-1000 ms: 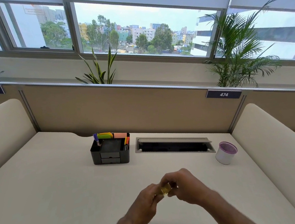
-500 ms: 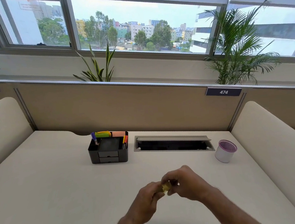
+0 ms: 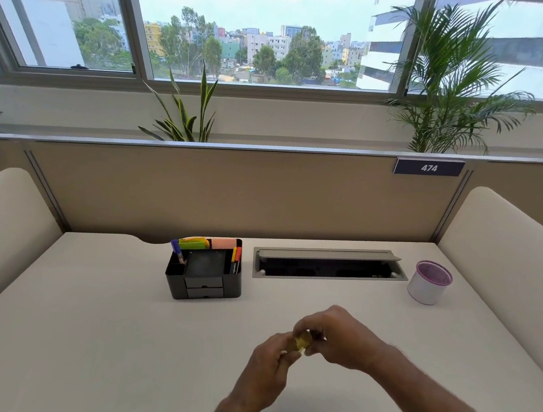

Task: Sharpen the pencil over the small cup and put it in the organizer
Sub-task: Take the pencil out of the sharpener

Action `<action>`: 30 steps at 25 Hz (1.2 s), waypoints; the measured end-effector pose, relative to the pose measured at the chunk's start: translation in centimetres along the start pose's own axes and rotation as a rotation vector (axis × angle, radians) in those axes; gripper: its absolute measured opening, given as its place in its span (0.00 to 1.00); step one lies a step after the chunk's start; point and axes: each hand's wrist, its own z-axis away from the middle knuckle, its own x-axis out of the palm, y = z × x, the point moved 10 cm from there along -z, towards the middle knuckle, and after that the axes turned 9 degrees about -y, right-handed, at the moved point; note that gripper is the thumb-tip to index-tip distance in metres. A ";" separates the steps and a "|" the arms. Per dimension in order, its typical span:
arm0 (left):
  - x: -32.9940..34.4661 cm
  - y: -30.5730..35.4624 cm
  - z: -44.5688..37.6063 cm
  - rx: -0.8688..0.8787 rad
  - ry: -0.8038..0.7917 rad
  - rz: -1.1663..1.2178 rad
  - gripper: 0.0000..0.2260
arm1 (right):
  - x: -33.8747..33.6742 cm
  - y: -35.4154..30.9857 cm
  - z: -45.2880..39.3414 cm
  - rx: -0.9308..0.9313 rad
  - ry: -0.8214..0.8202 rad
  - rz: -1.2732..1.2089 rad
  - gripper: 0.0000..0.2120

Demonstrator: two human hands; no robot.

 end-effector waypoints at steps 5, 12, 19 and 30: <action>-4.4 -6.0 0.7 -0.226 0.073 -0.238 0.20 | 0.0 -1.6 -4.9 0.006 0.048 0.048 0.13; -11.5 -13.5 3.5 -0.498 0.157 -0.705 0.42 | -3.2 -5.6 -14.8 -0.075 0.185 0.020 0.17; -13.5 -19.2 4.7 -0.637 0.043 -0.790 0.41 | -3.0 -8.8 -25.7 -0.058 0.153 0.062 0.15; -12.9 -21.4 4.7 -0.589 -0.014 -0.798 0.38 | 2.9 -11.1 -34.3 0.015 0.000 0.117 0.12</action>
